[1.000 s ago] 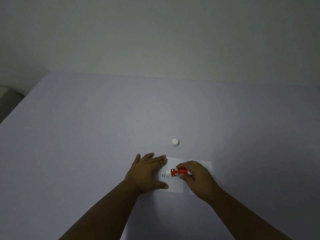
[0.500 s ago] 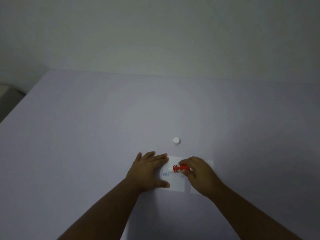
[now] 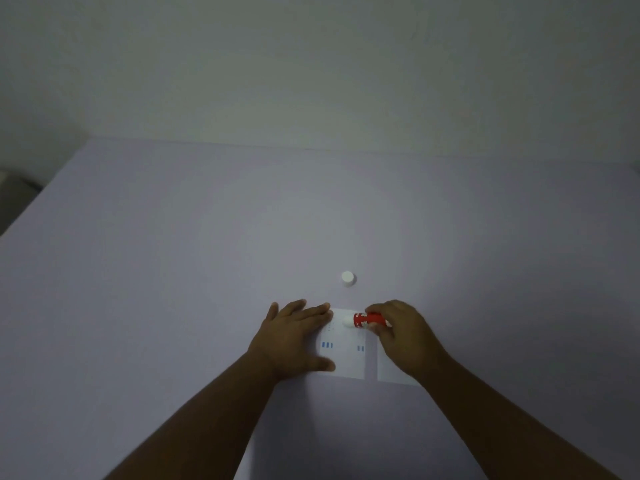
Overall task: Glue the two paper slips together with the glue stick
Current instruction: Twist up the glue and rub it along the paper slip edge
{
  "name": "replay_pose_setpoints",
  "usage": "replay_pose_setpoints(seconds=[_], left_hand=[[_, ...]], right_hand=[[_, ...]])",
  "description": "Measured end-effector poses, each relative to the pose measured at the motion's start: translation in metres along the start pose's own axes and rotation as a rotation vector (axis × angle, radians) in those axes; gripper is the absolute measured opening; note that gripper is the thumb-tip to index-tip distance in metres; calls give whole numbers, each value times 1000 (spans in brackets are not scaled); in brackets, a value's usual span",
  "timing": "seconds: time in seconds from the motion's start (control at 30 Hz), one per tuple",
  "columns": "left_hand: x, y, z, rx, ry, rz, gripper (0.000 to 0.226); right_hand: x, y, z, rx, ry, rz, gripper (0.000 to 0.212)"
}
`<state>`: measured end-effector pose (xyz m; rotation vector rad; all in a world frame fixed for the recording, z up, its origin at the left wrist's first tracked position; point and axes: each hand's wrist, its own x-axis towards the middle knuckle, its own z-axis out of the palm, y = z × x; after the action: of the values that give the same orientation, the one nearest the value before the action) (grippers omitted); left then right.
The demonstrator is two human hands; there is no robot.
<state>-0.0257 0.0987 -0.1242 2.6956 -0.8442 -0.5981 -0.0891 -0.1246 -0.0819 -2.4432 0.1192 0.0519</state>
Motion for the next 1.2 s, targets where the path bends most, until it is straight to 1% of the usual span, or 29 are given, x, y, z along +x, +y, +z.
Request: replay_pose_setpoints(seconds=[0.17,0.23,0.3,0.37,0.47,0.57,0.67,0.83,0.9,1.0,1.1,1.2], left_hand=[[0,-1,1,5,-1,-2,102],[1,-1,1,13,-5,-2,102],[1,-1,1,15,-6,-3,102],[1,-1,1,6,-3,-4,102],[0,0,0,0,-10,-6,102],[1,0,0,2,-19,-17,102],[1,1,-1,3,-23,-17,102],[0,2,-2,-5,-26,-18,101],[-1,3,-3,-4,-33,-24,100],[-1,5,-5,7,-53,-27,99],[0,6,-7,3,-63,-36,99],[0,6,-7,4,-68,-40,99]], right_hand=[[-31,6,1,53,-154,-45,24],[-35,7,-1,48,-179,-63,23],[-30,7,-4,20,-163,-84,22],[-18,7,-5,-21,-93,-90,21],[1,6,-7,-44,13,-37,23],[5,6,-8,-47,25,-6,25],[-10,6,-11,-31,-18,-27,22],[-42,10,-11,32,-186,-114,21],[-42,9,-13,23,-212,-122,21],[-25,10,-15,-50,-139,-146,20],[-6,11,-16,-95,-24,-87,24],[0,11,-17,-86,4,-65,25]])
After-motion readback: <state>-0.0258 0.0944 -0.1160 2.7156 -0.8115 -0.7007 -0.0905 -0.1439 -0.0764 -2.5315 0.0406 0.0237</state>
